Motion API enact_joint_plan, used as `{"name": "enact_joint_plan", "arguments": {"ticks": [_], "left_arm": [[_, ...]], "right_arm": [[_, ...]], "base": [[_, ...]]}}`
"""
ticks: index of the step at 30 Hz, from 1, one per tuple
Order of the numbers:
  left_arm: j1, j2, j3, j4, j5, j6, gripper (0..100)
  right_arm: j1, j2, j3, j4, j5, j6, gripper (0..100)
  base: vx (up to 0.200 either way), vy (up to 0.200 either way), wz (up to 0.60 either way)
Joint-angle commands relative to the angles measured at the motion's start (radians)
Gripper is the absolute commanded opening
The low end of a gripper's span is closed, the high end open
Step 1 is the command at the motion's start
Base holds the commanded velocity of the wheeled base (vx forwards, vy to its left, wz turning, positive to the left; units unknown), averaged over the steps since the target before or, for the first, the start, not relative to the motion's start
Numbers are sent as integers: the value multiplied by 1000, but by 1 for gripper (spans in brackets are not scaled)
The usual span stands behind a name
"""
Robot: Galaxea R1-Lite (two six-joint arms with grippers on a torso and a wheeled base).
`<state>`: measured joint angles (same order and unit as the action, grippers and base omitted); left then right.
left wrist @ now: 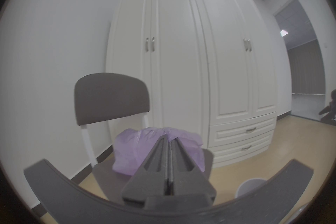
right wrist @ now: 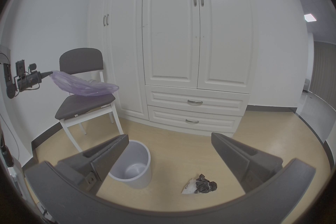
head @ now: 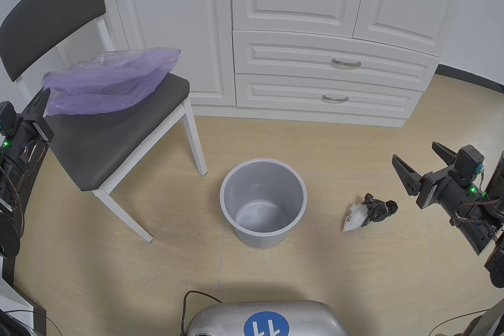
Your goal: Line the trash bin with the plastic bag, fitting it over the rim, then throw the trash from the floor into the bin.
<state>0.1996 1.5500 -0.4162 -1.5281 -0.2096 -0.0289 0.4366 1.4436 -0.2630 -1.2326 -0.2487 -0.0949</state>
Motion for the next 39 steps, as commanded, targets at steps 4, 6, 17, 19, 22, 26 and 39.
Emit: {"name": "enact_joint_plan", "arguments": {"ticks": [4, 6, 17, 19, 22, 26, 39], "left_arm": [[-209, -87, 13, 2, 30, -8, 0], [-244, -65, -19, 2, 30, -6, 0], [-328, -116, -50, 2, 33, -8, 0], [-370, -148, -42, 2, 39, -6, 0], [-420, -195, -29, 5, 45, -6, 0], [-483, -243, -9, 39, 41, -5, 0], [-799, -349, 86, 77, 32, -6, 0]], "right_arm": [[4, -17, 5, -2, -1, -20, 100], [4, -5, 4, -1, -1, -20, 100], [140, 93, 10, -114, -90, -16, 100], [146, 133, 10, -165, -107, -16, 100], [146, 189, 13, -277, -110, 0, 100], [156, 245, 14, -338, -110, 15, 100], [192, 265, 13, -338, -112, 63, 100]], "base": [[0, 0, 0], [0, 0, 0], [0, 0, 0], [0, 0, 0], [0, 0, 0], [0, 0, 0], [0, 0, 0]]}}
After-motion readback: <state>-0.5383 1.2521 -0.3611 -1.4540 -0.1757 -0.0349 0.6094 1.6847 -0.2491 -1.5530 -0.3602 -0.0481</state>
